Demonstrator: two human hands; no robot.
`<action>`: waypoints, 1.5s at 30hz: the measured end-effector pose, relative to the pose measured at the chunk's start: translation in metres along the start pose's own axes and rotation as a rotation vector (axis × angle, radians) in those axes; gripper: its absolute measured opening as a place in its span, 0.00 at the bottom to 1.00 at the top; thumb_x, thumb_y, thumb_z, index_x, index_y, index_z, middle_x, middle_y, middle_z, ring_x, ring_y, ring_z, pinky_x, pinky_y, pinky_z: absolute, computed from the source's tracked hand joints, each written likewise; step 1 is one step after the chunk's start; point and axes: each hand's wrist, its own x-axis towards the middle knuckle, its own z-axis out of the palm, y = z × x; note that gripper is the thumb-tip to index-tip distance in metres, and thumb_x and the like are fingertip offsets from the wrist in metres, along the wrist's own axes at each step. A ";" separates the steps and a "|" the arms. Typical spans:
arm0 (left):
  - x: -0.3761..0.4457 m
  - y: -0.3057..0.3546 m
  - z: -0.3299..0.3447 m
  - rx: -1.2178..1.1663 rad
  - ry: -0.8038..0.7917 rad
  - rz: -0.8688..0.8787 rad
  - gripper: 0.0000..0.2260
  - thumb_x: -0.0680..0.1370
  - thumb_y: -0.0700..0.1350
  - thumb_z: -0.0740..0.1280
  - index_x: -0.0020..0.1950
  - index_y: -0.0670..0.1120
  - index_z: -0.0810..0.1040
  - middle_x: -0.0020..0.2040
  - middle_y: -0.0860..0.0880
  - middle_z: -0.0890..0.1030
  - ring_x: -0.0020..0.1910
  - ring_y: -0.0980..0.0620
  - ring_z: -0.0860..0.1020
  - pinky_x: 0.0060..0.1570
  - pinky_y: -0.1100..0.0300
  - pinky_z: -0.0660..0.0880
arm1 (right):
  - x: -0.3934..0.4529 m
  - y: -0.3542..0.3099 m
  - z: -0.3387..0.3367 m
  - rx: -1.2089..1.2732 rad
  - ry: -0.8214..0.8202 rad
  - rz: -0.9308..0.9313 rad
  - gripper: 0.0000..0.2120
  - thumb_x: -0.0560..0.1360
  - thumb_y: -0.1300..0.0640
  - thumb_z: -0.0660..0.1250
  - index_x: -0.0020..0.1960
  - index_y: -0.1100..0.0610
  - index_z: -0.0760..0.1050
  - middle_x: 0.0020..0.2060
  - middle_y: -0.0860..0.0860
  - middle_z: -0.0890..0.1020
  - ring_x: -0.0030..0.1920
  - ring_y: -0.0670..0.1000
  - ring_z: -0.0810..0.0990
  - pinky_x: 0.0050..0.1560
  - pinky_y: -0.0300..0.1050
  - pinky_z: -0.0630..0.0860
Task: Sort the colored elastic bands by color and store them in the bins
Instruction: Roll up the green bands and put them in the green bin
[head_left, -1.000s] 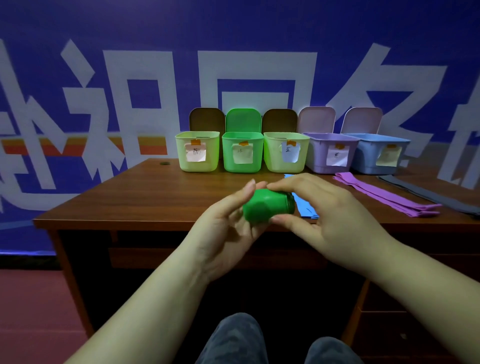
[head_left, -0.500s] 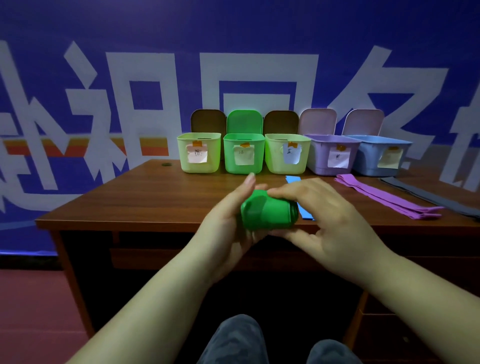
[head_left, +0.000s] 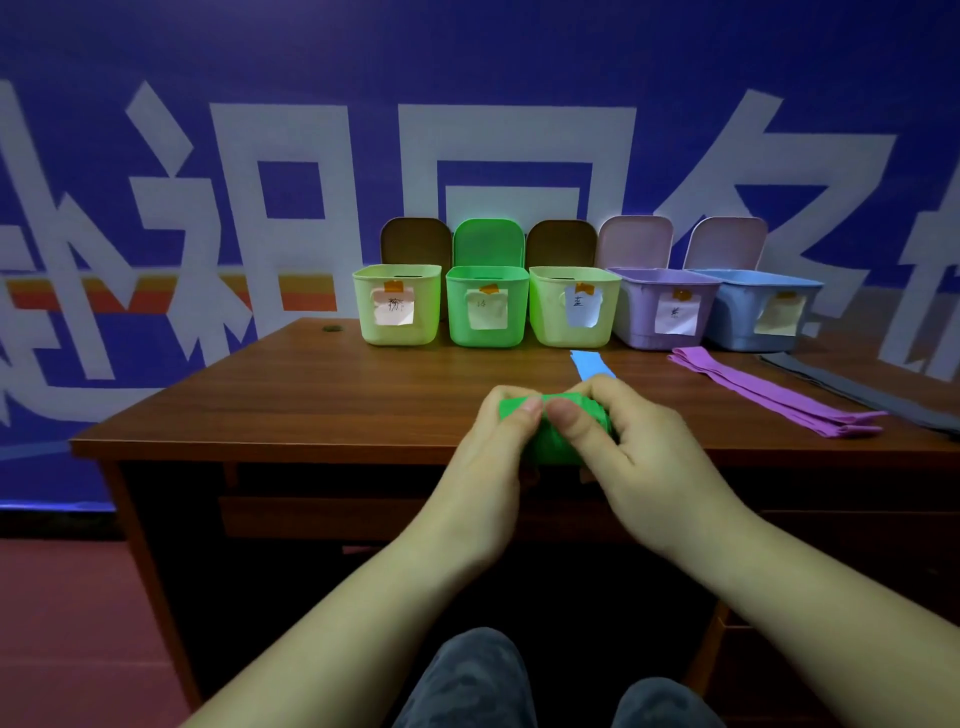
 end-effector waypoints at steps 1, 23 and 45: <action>0.002 0.000 0.000 0.013 0.026 -0.037 0.23 0.69 0.66 0.57 0.47 0.49 0.73 0.43 0.51 0.77 0.43 0.54 0.74 0.45 0.61 0.71 | -0.002 -0.001 0.001 -0.026 0.016 -0.044 0.27 0.69 0.31 0.53 0.46 0.53 0.74 0.33 0.47 0.79 0.37 0.46 0.76 0.39 0.35 0.69; 0.004 0.004 0.004 0.336 0.215 -0.013 0.33 0.66 0.75 0.44 0.51 0.52 0.70 0.46 0.54 0.77 0.50 0.55 0.76 0.54 0.52 0.72 | -0.004 -0.017 0.048 0.530 0.175 0.285 0.30 0.67 0.26 0.49 0.45 0.51 0.70 0.34 0.36 0.78 0.37 0.35 0.75 0.44 0.38 0.71; 0.033 -0.007 -0.012 -0.372 -0.007 -0.304 0.12 0.75 0.39 0.64 0.58 0.38 0.75 0.44 0.44 0.81 0.37 0.53 0.81 0.34 0.64 0.78 | 0.025 0.032 0.023 0.395 -0.084 0.274 0.25 0.68 0.30 0.63 0.48 0.51 0.74 0.40 0.50 0.80 0.41 0.48 0.79 0.49 0.52 0.76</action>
